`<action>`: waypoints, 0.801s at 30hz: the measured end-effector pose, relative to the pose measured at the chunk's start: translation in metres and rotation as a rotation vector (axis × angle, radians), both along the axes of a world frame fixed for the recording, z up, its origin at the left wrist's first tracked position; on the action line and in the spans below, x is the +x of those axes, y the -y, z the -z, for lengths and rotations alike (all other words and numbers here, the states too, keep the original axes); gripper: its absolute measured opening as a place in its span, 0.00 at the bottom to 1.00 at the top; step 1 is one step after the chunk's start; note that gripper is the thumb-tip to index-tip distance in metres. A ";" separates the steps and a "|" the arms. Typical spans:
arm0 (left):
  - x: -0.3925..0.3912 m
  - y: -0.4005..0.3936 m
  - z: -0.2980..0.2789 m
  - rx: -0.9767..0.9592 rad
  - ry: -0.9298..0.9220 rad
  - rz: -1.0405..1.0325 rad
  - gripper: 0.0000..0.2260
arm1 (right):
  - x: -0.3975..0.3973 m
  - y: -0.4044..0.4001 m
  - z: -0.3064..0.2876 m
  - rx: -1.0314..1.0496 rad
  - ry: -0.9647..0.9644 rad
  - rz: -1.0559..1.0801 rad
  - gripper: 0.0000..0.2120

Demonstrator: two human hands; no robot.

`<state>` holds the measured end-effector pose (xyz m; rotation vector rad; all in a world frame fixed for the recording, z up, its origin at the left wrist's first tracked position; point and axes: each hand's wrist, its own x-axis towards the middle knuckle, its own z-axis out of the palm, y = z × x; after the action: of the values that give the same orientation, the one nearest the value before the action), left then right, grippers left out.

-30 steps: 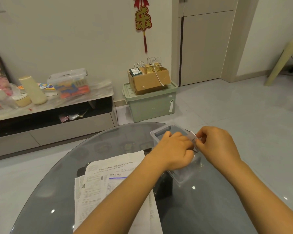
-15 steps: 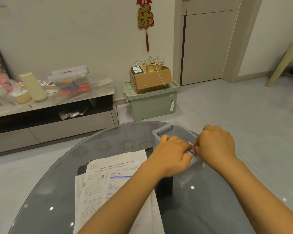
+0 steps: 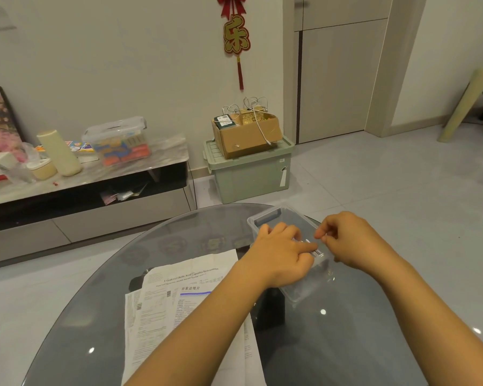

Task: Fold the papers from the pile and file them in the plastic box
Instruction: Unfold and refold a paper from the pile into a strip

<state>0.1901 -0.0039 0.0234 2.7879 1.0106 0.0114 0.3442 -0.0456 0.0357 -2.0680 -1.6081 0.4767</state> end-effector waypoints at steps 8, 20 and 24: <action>-0.032 0.030 -0.004 0.005 0.273 -0.081 0.30 | -0.020 0.019 0.000 0.208 -0.047 -0.096 0.05; -0.133 0.115 -0.002 -0.180 0.082 -0.395 0.21 | -0.086 0.058 0.019 0.221 -0.051 -0.434 0.06; -0.160 0.128 0.011 -0.253 0.000 -0.420 0.24 | -0.096 0.063 0.032 0.187 -0.016 -0.533 0.07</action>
<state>0.0304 -0.1318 0.0126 2.3090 1.4653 -0.0577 0.2481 -0.1087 0.0038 -1.4851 -2.1057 0.4917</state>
